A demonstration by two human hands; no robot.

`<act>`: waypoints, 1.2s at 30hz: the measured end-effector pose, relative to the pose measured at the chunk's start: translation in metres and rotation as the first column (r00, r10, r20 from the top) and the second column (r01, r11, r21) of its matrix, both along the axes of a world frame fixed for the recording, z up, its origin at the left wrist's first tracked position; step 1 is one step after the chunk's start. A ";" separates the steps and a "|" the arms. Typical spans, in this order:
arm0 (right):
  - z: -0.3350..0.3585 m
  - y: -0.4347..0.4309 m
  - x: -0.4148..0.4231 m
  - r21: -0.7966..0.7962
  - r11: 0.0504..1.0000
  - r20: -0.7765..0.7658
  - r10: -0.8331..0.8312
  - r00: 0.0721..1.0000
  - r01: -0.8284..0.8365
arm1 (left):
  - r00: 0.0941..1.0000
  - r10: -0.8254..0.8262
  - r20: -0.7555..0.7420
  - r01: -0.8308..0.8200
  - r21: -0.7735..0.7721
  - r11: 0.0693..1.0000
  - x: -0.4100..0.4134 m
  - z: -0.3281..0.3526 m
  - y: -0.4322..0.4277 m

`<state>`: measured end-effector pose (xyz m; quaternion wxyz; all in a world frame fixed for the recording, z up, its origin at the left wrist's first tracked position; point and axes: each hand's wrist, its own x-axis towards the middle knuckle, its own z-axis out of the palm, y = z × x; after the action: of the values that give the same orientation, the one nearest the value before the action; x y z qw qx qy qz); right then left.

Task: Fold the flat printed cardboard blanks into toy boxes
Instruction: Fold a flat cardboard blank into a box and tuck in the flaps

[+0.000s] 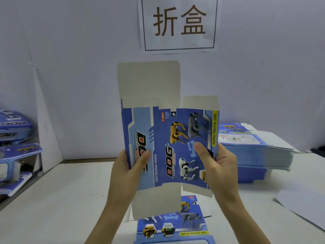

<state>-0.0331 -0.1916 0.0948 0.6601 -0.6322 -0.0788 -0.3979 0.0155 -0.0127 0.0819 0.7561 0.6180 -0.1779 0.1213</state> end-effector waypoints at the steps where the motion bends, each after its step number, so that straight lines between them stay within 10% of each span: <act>1: 0.000 0.000 0.000 -0.004 1.000 0.001 0.025 1.000 -0.025 | 1.000 0.005 0.012 -0.005 0.019 1.000 0.000 0.000 0.000; 8: 0.004 -0.006 -0.002 -0.217 0.940 -0.072 0.253 0.965 -0.262 | 0.993 0.050 0.104 -0.081 0.322 0.943 0.002 0.005 0.006; 20: 0.013 -0.016 -0.004 0.223 0.785 -0.107 0.609 0.786 -0.578 | 0.924 -0.084 0.373 -0.111 0.473 0.874 -0.012 0.010 0.009; 29: 0.023 -0.022 -0.018 -0.122 0.987 0.108 -0.091 0.990 0.104 | 0.895 -0.037 0.444 -0.222 0.517 0.827 -0.012 0.014 0.013; 36: 0.016 -0.027 -0.009 -0.507 0.562 0.446 -0.478 0.757 0.654 | 0.905 -0.008 0.426 -0.255 0.557 0.790 -0.011 0.009 0.010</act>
<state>-0.0419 -0.2187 0.1104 0.2240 -0.7497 -0.0847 -0.6169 0.0046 -0.0028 0.0913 0.4569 0.7968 -0.3184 0.2344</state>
